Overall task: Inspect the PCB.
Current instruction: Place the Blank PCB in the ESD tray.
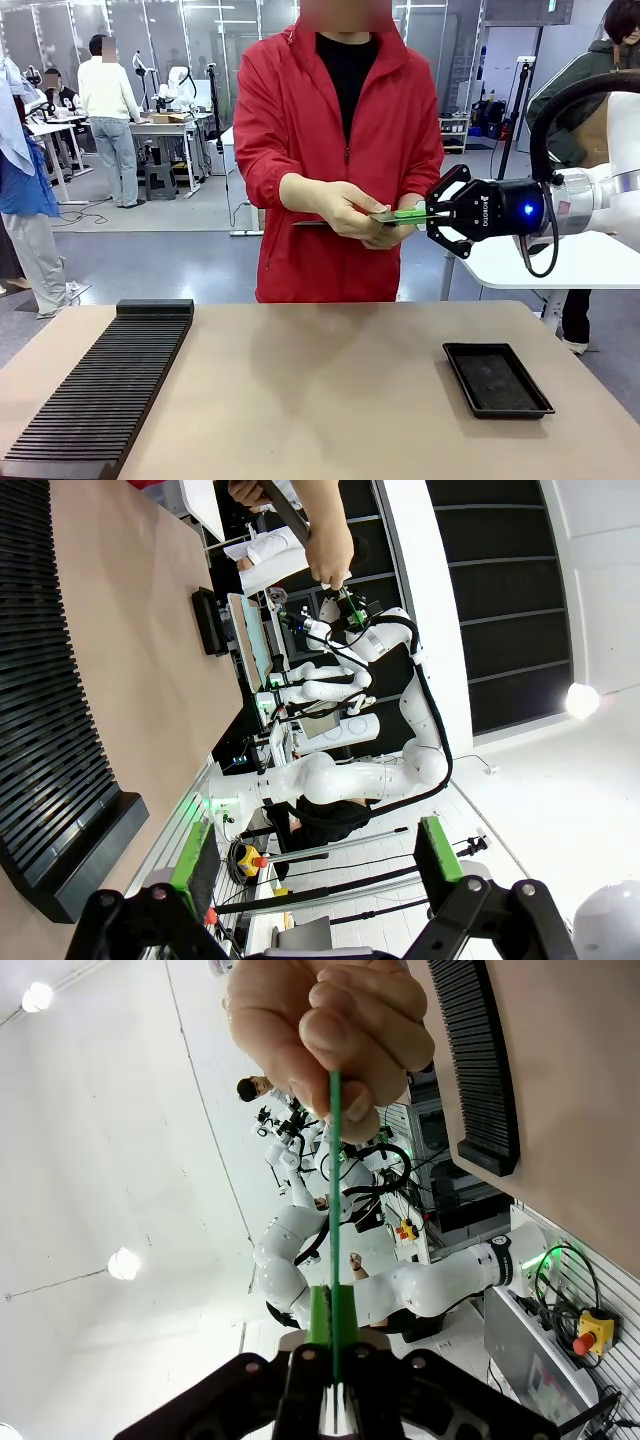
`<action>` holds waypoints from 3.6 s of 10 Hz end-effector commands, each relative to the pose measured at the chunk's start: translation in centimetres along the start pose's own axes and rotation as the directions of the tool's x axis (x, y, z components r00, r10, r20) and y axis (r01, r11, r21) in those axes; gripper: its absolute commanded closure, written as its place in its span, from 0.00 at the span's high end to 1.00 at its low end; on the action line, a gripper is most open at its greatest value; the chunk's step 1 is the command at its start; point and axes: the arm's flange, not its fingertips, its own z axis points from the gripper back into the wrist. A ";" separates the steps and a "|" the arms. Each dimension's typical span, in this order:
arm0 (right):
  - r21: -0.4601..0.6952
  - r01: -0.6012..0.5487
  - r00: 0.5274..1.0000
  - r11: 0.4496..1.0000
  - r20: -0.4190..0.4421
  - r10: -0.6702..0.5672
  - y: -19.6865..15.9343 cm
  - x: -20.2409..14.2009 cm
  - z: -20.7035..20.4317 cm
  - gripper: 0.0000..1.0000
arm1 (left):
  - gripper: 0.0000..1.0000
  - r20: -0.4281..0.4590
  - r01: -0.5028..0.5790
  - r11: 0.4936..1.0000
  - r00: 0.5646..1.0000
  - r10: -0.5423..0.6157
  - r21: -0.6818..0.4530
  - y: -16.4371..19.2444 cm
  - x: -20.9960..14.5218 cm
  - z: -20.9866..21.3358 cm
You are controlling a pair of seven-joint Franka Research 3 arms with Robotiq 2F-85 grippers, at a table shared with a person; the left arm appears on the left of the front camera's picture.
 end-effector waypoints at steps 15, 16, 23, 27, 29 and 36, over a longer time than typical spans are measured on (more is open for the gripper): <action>0.000 0.000 1.000 1.000 0.000 0.000 0.0 0.0 0.0 0.03 | 1.00 0.006 0.004 1.000 1.000 -0.005 0.009 -0.2 -0.2 -0.1; -0.058 -0.073 0.997 0.996 -0.015 0.072 0.0 -0.7 1.3 0.03 | 1.00 0.006 0.004 1.000 1.000 -0.005 0.009 -0.2 -0.2 -0.1; -0.313 -0.274 0.954 0.909 0.034 0.299 -5.3 -2.7 13.0 0.03 | 1.00 0.006 0.004 1.000 1.000 -0.005 0.009 -0.2 -0.2 -0.1; -0.405 -0.358 0.917 0.841 0.017 0.399 -11.0 -0.5 13.9 0.03 | 1.00 0.006 0.004 1.000 1.000 -0.005 0.009 -0.2 -0.2 -0.1; -0.441 -0.376 0.912 0.815 -0.017 0.411 -13.0 0.4 14.4 0.03 | 1.00 0.006 0.004 1.000 1.000 -0.005 0.009 -0.2 -0.2 -0.1; -0.476 -0.330 0.924 0.815 0.014 0.382 -15.7 1.6 14.9 0.03 | 1.00 0.006 0.004 1.000 1.000 -0.005 0.009 -0.2 -0.2 -0.1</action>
